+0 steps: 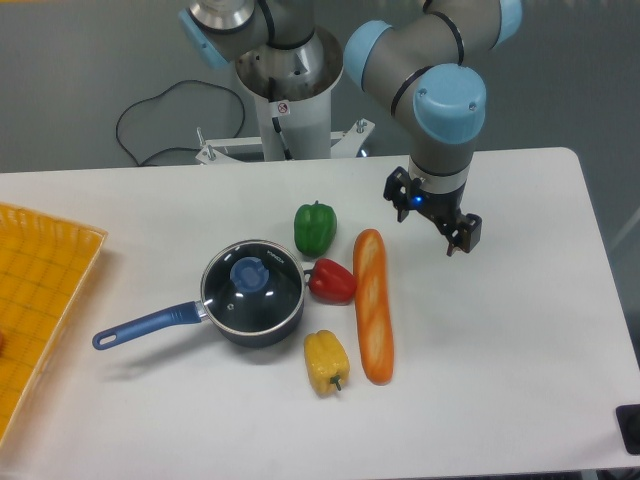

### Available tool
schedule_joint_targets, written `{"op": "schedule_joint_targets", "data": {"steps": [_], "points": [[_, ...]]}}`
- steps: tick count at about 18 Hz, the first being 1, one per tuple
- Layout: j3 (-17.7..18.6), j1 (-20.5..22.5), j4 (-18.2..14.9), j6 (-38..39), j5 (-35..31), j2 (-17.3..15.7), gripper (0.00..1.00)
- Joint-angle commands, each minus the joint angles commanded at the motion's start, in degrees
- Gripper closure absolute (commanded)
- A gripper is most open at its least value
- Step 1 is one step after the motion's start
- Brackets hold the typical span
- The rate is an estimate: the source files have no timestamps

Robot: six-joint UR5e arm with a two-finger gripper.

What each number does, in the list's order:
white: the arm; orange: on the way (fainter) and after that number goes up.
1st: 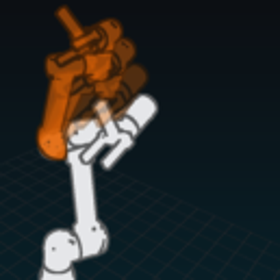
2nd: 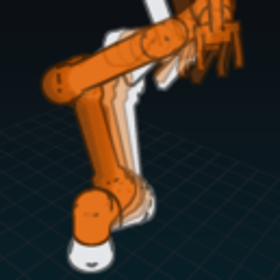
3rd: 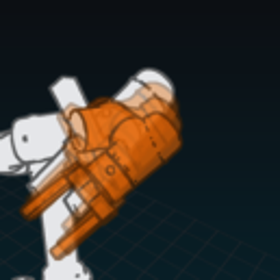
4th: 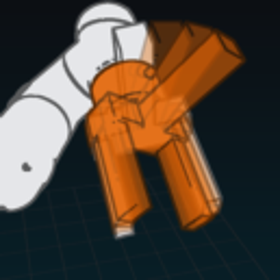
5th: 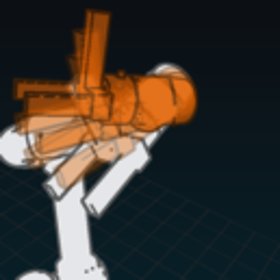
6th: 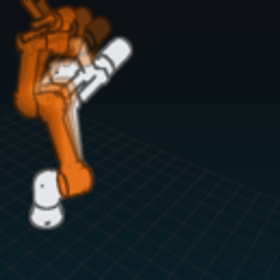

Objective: Place the lid on the table

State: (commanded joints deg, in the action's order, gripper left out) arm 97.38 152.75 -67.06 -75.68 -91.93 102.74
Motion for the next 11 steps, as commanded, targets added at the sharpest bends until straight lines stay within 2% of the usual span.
{"op": "schedule_joint_targets", "data": {"steps": [6, 11], "points": [[0.61, -2.37, 0.09, 0.45, 0.35, -0.09, 0.00], [1.76, -5.62, 0.09, 1.68, 0.00, -2.29, 0.00]]}}
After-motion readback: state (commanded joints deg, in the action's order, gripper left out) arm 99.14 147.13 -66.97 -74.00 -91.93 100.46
